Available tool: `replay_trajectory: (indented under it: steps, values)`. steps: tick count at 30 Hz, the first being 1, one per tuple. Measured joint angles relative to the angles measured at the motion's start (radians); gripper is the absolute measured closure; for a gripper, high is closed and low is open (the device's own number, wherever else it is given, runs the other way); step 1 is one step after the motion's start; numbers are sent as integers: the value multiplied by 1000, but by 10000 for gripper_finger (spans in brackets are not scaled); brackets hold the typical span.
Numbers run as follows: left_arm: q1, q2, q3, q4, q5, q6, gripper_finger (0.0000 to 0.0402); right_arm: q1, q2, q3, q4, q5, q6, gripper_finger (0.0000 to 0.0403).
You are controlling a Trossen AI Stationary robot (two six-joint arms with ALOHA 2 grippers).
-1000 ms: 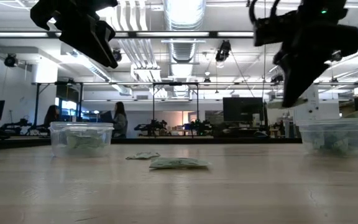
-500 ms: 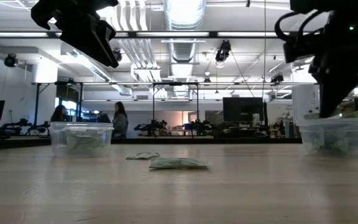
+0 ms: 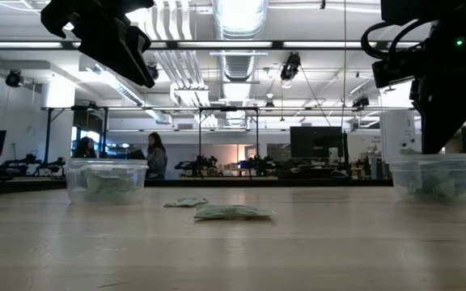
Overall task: Pick and place Stevia / Truvia into bins
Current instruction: Put the stevia packet into the round transparent container, then put the stevia packet into the oval transparent container
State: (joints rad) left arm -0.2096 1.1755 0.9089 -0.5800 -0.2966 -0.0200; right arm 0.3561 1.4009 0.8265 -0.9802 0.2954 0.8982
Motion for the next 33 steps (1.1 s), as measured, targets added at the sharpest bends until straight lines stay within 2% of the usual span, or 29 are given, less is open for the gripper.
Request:
replay_trajectory:
  steps: [5, 10, 17, 21, 27, 33]
  values:
    - [0, 0, 0, 0, 0, 0, 269, 0, -1, 1, 1, 0, -2, 283]
    - [0, 0, 0, 0, 0, 0, 269, 6, -23, 1, -2, -2, 0, 247]
    - [-1, 0, -6, 33, 1, 0, 269, 70, -157, 2, -9, -1, 66, 232]
    - [-1, 1, -41, 123, 25, 27, 269, 141, -218, 2, 64, 89, 84, 234]
    - [-2, 69, -46, 252, 168, 97, 269, 217, -205, -4, 323, 209, -115, 236]
    - [-4, 228, 6, 282, 197, 131, 269, 221, -144, -1, 482, 289, -303, 239]
